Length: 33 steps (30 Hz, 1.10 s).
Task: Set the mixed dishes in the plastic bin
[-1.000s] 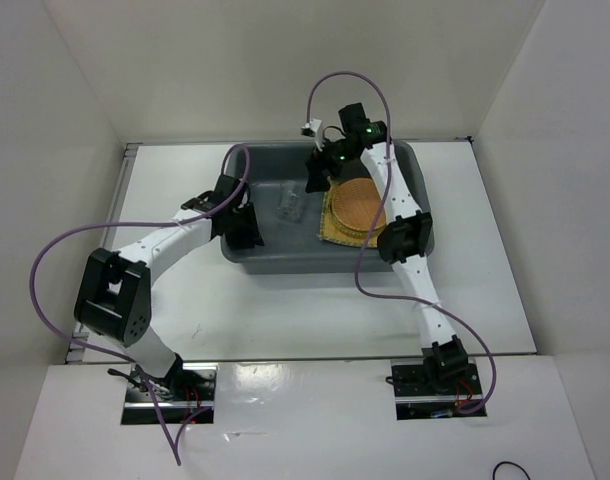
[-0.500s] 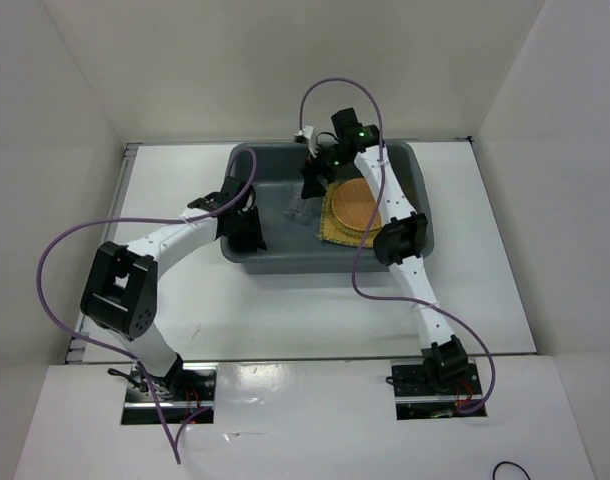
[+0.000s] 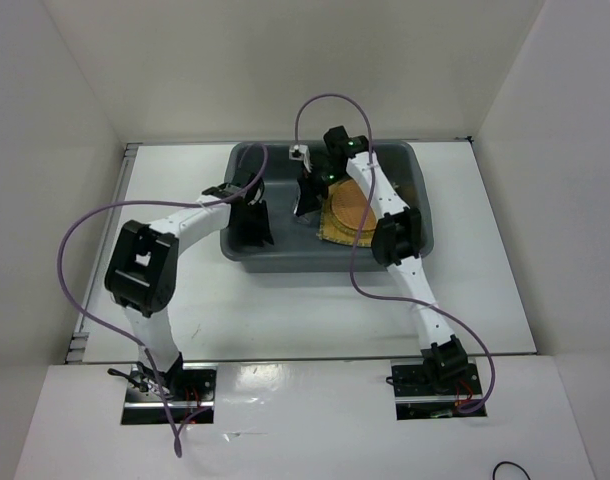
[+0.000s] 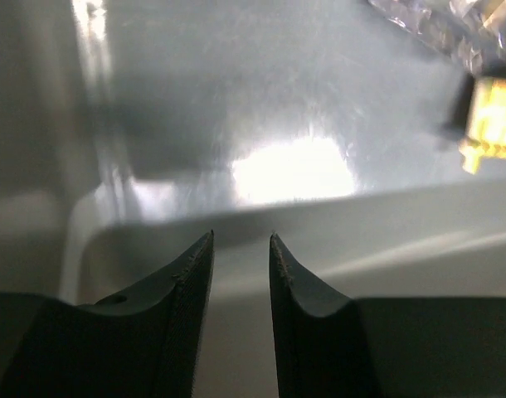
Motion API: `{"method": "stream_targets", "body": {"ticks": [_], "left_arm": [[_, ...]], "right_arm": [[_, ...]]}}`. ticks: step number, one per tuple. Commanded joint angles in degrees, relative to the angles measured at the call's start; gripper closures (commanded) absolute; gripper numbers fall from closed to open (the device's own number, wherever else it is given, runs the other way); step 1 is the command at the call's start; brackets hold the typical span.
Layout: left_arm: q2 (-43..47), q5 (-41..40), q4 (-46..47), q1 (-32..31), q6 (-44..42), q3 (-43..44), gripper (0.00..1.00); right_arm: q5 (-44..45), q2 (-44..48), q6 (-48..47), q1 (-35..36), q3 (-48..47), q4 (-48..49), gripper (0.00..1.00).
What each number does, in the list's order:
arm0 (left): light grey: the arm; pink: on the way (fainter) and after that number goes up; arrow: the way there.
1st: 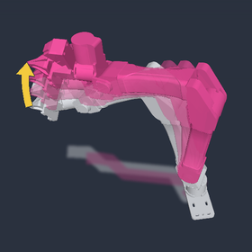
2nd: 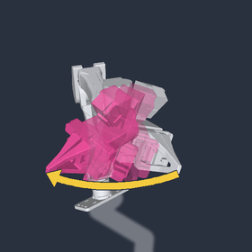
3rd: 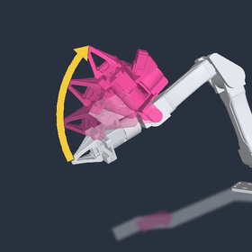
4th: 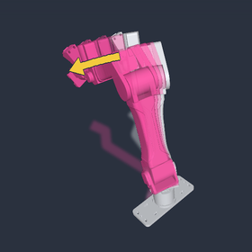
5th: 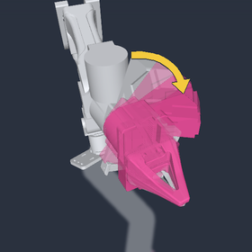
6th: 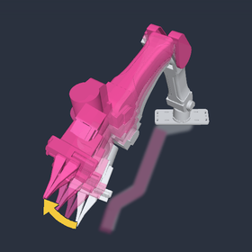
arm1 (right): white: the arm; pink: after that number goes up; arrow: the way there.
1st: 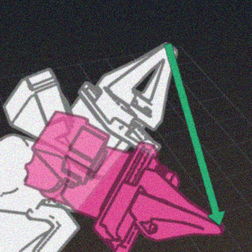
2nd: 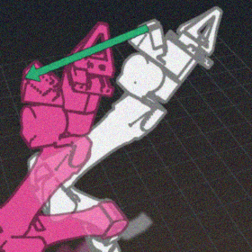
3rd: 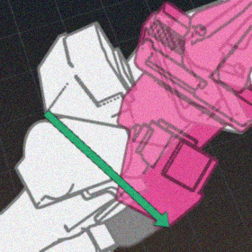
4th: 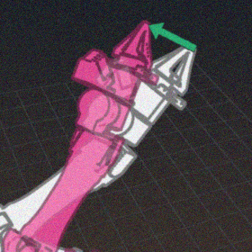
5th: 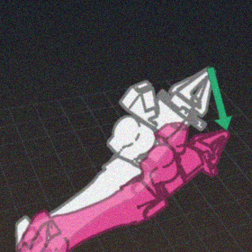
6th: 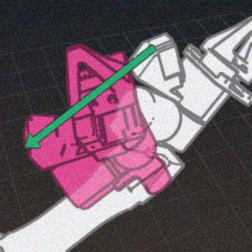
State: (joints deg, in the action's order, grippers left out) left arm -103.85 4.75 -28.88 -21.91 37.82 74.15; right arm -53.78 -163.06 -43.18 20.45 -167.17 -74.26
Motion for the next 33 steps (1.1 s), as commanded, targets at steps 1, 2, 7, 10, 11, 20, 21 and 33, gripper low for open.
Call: {"method": "stream_targets", "body": {"ticks": [1,2,7,10,11,20,21,33], "left_arm": [[-5.03,4.12,0.06,0.29,0.40,3.62,0.60],[-5.91,4.91,0.58,0.29,0.41,4.24,0.58],[-10.31,7.19,1.29,-2.08,1.46,7.50,0.56],[-10.93,7.20,1.29,-2.08,1.46,9.08,0.54],[-10.93,7.20,0.76,-2.08,1.46,9.08,0.54],[-4.17,0.17,-5.03,-2.08,2.16,11.63,0.44],[-3.56,-0.62,-5.74,-2.08,2.17,11.63,0.41],[9.10,-5.81,-15.93,-2.08,4.98,18.22,0.07]], "right_arm": [[3.51,0.38,-3.84,0.91,4.48,0.08,0.29],[3.51,0.99,-3.84,0.91,5.88,0.08,0.33],[3.51,1.52,-2.36,-0.32,5.03,0.08,0.84],[3.51,1.52,0.63,-1.55,-1.10,0.08,0.89],[3.51,1.52,4.03,-1.55,-3.57,0.08,0.92],[25.89,5.21,1.18,1.61,-12.74,0.87,1.00],[28.18,5.21,-1.62,2.14,-12.74,0.87,1.00],[39.19,-1.47,-4.72,6.71,-12.74,2.19,1.00]]}}
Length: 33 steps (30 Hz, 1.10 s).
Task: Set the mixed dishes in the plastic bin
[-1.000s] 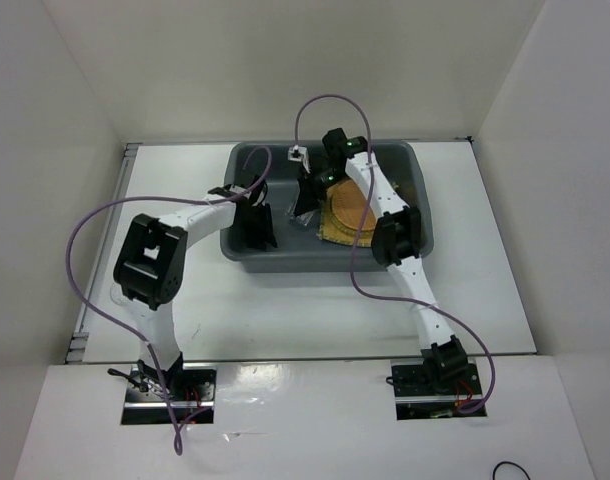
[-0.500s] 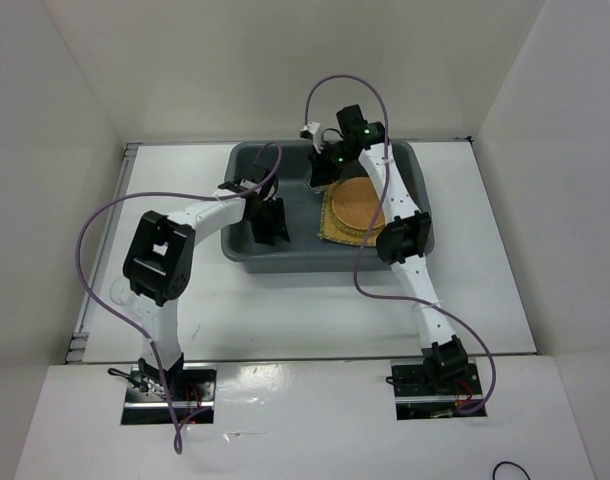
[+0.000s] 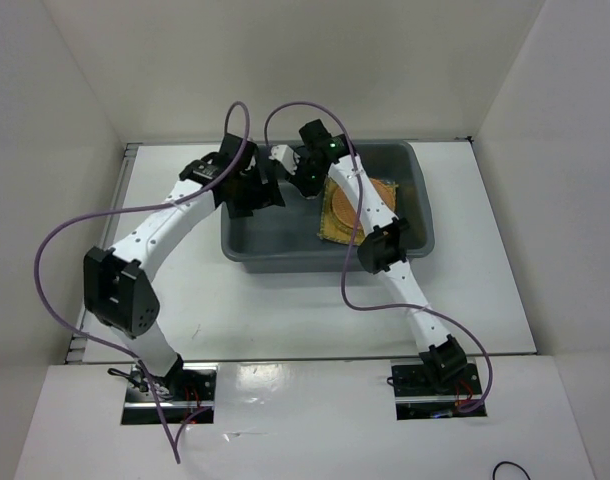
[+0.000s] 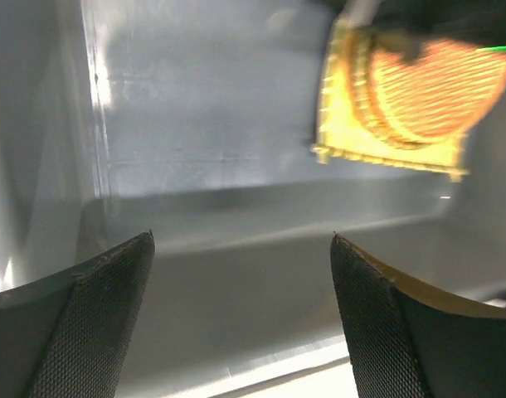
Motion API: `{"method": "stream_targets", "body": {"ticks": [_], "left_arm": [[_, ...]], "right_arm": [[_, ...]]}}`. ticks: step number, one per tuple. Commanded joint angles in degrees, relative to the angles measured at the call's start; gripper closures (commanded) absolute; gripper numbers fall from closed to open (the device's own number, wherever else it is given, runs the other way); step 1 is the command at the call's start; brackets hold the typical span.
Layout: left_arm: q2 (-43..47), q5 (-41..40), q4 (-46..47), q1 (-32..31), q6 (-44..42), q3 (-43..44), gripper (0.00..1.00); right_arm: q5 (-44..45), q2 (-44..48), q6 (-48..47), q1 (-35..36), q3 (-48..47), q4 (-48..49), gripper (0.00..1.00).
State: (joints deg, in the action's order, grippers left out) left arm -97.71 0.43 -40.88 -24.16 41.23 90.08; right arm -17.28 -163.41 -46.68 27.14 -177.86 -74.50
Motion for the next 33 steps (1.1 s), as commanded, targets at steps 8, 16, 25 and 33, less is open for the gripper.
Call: {"method": "stream_targets", "body": {"ticks": [8,16,25,33], "left_arm": [[12.01,-6.74,-10.08,0.17,4.12,1.24,0.00],[16.76,-22.64,-23.70,0.69,4.12,1.23,0.00],[26.78,-24.87,-27.76,3.94,0.00,-10.00,0.00],[29.16,-17.81,-25.83,9.13,-0.55,-24.33,0.00]], "right_arm": [[0.76,-1.12,-0.70,1.08,-2.05,1.90,0.87],[-4.43,5.28,-0.08,1.08,-2.05,0.77,0.35],[-5.21,17.14,15.10,-2.25,-2.05,7.95,0.12],[-14.84,26.11,21.00,-13.24,0.74,-0.12,0.03]]}}
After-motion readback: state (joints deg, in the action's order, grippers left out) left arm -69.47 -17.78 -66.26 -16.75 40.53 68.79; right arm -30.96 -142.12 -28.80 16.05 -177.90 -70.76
